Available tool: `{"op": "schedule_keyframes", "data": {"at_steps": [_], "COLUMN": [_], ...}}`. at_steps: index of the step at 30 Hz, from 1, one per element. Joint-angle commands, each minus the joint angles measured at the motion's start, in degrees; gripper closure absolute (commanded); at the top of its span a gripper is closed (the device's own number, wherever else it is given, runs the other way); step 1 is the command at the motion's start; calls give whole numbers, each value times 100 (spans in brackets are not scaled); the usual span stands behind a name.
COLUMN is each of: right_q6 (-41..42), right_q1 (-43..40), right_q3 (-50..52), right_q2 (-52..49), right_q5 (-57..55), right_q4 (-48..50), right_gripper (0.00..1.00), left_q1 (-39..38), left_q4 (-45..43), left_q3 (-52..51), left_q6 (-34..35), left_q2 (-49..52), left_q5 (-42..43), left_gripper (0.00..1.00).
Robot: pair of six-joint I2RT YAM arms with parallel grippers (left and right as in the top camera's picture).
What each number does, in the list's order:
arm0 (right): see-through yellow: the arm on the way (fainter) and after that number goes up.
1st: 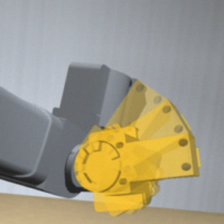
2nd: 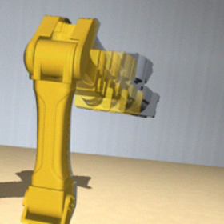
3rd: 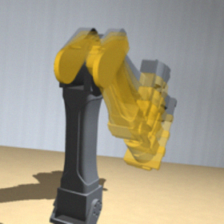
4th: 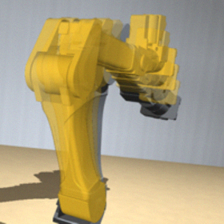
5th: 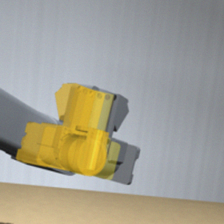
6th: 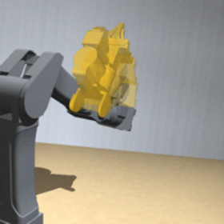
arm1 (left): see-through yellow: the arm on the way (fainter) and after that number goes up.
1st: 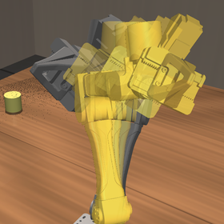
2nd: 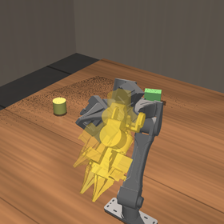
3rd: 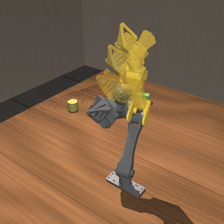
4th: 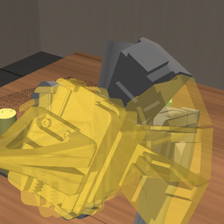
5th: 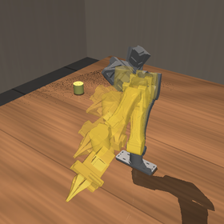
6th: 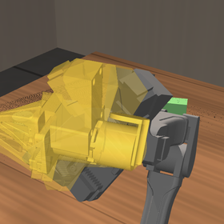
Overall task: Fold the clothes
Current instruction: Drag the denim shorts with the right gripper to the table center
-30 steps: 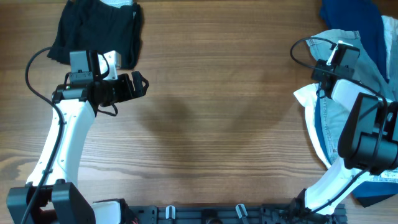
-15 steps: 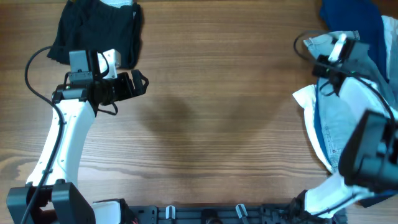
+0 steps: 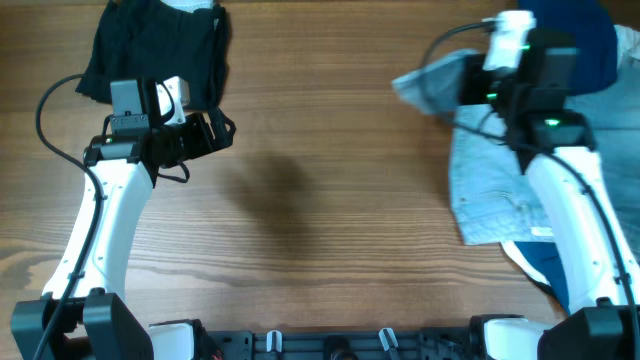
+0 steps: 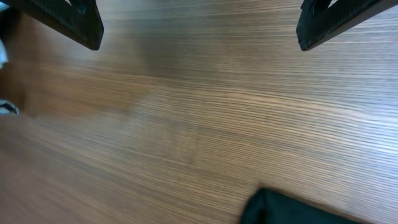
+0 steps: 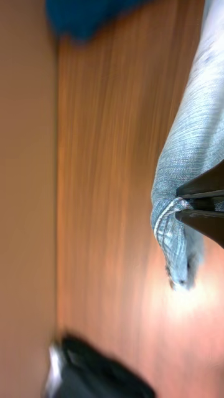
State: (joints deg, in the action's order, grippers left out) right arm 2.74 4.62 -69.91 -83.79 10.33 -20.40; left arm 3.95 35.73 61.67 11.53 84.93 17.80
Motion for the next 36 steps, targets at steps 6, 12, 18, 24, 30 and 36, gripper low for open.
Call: {"op": "schedule_keyframes", "data": {"at_steps": [6, 12, 18, 24, 30, 36], "right_q6": [487, 560, 664, 623, 706, 1025], "right_q1": [2396, 3508, 3963, 4127, 4070, 3145], "right_q3": [-129, -129, -129, -129, -129, -140], "right_q2": [-282, -494, -492, -492, -365, 562], "right_q5": [540, 627, 1126, 1587, 1311, 81], "right_q4": [321, 138, -90, -623, -1235, -1410], "right_gripper": [96, 96, 96, 96, 41, 18], "left_q1": [48, 87, 374, 470, 470, 262], "left_q4": [-22, -9, 4, -7, -24, 61], "left_q3": [81, 81, 81, 81, 81, 81], "left_q6": [72, 76, 94, 85, 72, 70], "left_q2": [15, 15, 15, 15, 15, 79], "left_q5": [-1141, -1488, -1486, -1491, -1488, -903], "left_gripper": [0, 0, 0, 0, 0, 0]}}
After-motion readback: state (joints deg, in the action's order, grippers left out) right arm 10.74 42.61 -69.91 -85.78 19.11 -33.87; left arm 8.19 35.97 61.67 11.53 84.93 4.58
